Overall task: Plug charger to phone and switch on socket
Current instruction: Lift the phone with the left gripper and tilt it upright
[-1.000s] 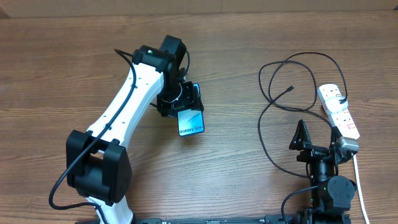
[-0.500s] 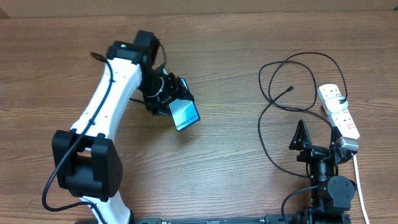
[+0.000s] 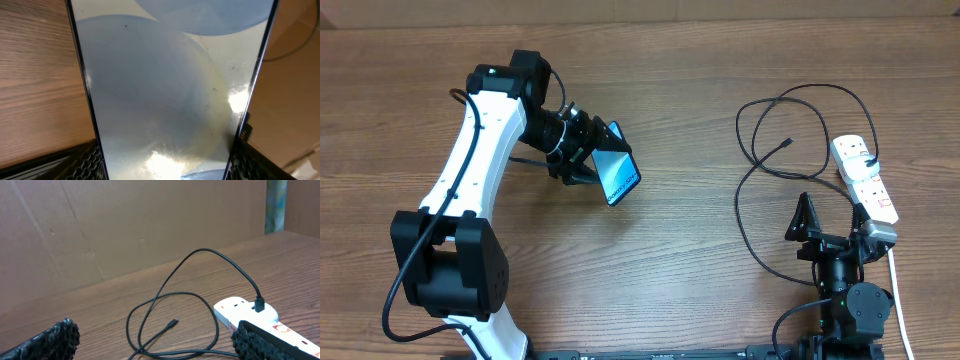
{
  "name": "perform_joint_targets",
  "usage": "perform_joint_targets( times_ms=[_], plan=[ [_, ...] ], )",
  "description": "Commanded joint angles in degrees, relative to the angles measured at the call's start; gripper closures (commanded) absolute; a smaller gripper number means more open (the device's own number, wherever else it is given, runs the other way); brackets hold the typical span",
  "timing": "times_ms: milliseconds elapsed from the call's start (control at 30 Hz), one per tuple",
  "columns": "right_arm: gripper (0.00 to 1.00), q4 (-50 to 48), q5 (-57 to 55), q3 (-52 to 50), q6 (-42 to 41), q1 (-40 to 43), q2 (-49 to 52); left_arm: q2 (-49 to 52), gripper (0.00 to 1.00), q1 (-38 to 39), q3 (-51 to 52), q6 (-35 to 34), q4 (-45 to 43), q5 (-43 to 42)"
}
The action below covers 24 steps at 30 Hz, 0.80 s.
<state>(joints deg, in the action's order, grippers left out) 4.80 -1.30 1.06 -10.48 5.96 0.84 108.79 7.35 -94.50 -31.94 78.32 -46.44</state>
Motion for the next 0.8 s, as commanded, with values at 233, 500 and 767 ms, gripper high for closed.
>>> perform_joint_targets(
  times_ms=[233,500,767],
  plan=[
    [0.00,-0.13,0.35,-0.61,0.94,0.17,-0.68,-0.04,0.49,-0.24,-1.70,3.30,1.14,-10.01],
    [0.00,-0.13,0.35,-0.61,0.94,0.17,-0.68,-0.04,0.48,-0.31,-1.73,3.69,1.18,-10.45],
    [0.00,-0.13,0.35,-0.61,0.94,0.17,-0.68,-0.04,0.48,-0.31,-1.70,3.69,1.16,-10.64]
  ],
)
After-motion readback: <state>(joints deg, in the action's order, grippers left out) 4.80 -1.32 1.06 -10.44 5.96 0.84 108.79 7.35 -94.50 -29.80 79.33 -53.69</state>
